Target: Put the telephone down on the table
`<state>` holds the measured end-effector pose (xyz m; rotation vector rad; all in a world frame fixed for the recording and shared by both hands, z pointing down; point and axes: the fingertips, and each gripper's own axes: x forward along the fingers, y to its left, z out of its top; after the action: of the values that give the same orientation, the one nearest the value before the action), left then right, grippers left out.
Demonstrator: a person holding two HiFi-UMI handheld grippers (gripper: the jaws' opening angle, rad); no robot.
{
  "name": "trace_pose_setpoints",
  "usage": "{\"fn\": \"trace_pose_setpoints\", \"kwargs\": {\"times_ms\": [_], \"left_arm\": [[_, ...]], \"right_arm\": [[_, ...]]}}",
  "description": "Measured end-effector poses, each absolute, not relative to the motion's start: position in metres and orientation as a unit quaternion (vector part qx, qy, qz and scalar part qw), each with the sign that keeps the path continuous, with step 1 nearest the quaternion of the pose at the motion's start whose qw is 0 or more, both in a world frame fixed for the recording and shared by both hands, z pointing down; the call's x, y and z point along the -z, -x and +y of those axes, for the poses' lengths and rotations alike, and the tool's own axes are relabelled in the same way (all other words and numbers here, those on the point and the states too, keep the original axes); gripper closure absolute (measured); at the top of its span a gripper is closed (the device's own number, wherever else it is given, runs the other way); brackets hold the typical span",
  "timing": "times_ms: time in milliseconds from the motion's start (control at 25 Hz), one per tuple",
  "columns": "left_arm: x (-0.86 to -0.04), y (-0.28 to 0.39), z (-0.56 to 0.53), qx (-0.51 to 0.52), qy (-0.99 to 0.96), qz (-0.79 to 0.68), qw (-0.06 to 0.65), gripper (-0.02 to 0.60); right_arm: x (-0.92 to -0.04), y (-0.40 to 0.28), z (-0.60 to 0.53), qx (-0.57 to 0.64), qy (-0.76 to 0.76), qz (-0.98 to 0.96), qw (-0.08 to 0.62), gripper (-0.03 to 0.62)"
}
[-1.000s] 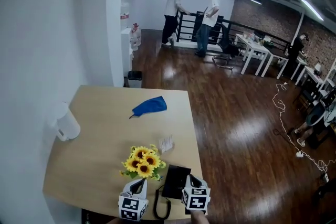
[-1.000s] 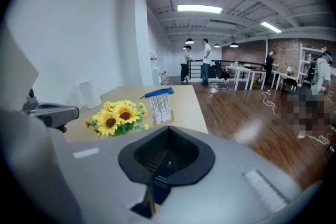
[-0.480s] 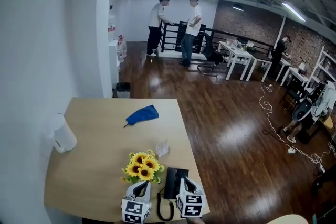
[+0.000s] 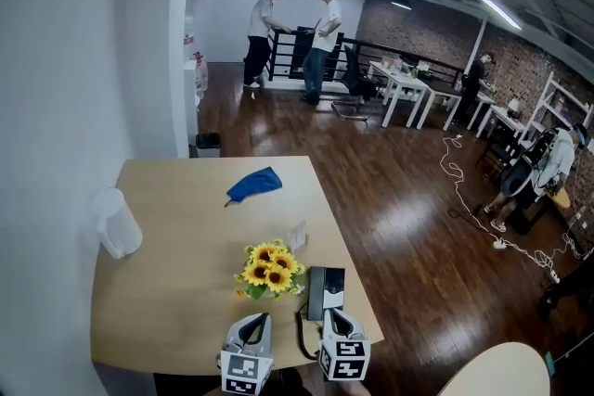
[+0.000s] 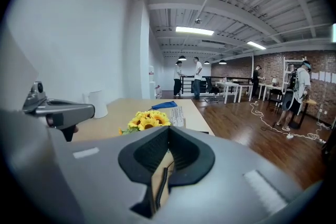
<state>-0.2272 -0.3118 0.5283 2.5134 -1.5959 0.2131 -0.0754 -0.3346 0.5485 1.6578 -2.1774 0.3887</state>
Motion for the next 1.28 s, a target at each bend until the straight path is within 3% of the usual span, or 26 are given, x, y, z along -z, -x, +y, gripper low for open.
{"fn": "trace_pose_setpoints", "kwargs": {"times_ms": [640, 1280], "left_arm": [[-0.52, 0.23, -0.239, -0.063, -0.86, -0.501, 0.07, 0.568], [-0.497, 0.163, -0.14, -0.086, -0.846, -0.524, 0.042, 0.568]], "right_arm": [[-0.526, 0.101, -0.24, -0.107, -0.594, -0.775, 0.188, 0.6], [-0.523, 0.044, -0.152, -0.103, -0.57, -0.799, 0.159, 0.6]]}}
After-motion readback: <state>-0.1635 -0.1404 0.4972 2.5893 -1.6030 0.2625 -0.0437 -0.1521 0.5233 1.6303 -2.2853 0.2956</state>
